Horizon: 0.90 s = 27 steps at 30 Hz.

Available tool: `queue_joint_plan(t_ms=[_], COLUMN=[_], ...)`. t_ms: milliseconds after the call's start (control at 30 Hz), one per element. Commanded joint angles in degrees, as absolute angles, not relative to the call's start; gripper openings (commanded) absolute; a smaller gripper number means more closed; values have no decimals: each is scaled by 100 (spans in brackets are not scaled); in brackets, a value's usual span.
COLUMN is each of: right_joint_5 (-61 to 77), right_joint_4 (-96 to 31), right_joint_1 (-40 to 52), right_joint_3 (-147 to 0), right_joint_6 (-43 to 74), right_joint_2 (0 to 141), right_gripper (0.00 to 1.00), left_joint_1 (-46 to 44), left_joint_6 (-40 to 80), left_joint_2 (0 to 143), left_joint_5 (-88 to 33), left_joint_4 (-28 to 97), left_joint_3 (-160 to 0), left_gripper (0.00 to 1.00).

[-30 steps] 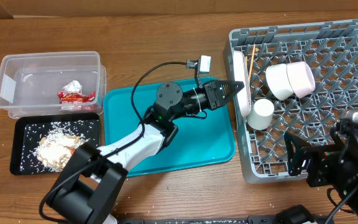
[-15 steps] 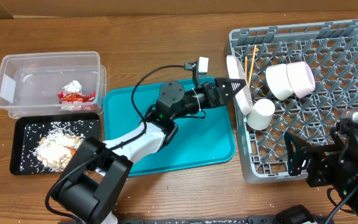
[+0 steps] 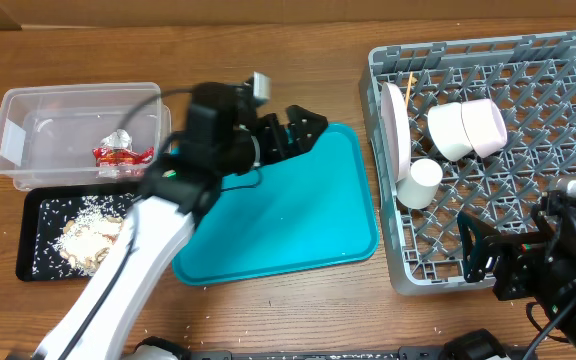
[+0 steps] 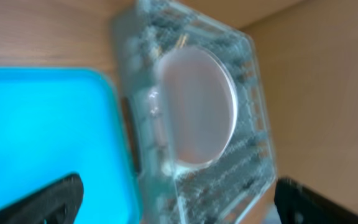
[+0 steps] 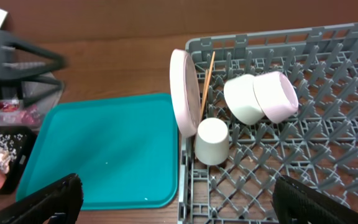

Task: Sort waste into correct bins and load items into the dishwasher

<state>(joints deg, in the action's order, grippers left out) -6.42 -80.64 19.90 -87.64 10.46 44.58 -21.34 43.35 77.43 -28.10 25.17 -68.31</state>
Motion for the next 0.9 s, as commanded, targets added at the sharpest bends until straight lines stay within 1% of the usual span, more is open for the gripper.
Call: queue_joint_plan(t_ms=[0, 100, 233, 333, 433, 500, 867], right_joint_5=[-679, -679, -679, -681, -679, -681, -681], right_joint_4=[-8031, -8031, -8031, -8031, -8031, -8031, -8031], right_joint_1=[1977, 1977, 1977, 1977, 1975, 1935, 1850], right_joint_3=[-8770, -8770, -8770, -8770, -8770, -8770, -8770], right_joint_6=[1026, 1026, 1026, 1026, 1026, 1026, 1026], right_joint_2=[4436, 4436, 4436, 4438, 4429, 4403, 3986], right_gripper=[100, 100, 100, 100, 100, 100, 100], left_joint_1=[-2060, -2062, -2062, -2062, -2062, -2062, -2062], left_joint_6=[2731, 2353, 2305, 2305, 2305, 2340, 2375], left_joint_2=[7050, 6670, 6211, 5935, 5782, 5763, 5852], left_joint_5=[-1280, -438, 517, 947, 1094, 1079, 1068], left_joint_4=[4167, 5478, 6724, 7373, 7948, 8149, 8082], left_joint_3=[-7738, -8337, -8823, -8866, -8866, -8866, -8864], left_gripper=[100, 100, 100, 100, 100, 100, 100])
